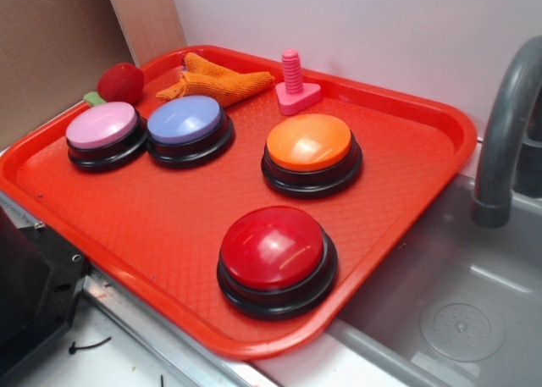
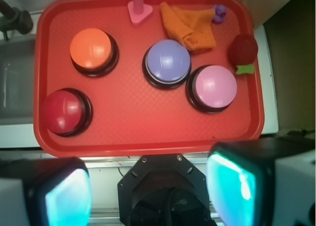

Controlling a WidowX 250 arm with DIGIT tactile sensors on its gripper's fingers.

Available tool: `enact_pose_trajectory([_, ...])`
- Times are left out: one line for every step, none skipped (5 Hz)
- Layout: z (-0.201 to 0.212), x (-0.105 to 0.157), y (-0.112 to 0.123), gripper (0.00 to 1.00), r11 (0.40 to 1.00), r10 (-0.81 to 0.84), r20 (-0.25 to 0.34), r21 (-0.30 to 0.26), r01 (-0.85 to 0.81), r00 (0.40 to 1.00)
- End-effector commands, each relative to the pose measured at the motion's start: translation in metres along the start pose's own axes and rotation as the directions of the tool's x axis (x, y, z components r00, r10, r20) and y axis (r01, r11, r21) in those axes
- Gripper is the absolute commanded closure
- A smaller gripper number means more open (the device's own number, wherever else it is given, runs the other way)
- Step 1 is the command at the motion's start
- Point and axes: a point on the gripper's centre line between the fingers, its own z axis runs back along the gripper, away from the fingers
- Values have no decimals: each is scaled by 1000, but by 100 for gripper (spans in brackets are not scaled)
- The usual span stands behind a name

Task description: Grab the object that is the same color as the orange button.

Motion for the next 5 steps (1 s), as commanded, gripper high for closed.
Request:
enact_pose_trajectory([-11,36,26,0,978,205,37,20,-206,978])
enact_pose_trajectory([-30,59,41,0,961,271,37,51,-273,962])
enact_pose_trajectory([-58,83,61,0,936,351,4,24,-351,936])
enact_pose_trajectory([-87,104,84,0,901,433,30,-7,-433,901])
enact_pose_trajectory([-117,128,101,0,882,470,41,3,-471,882])
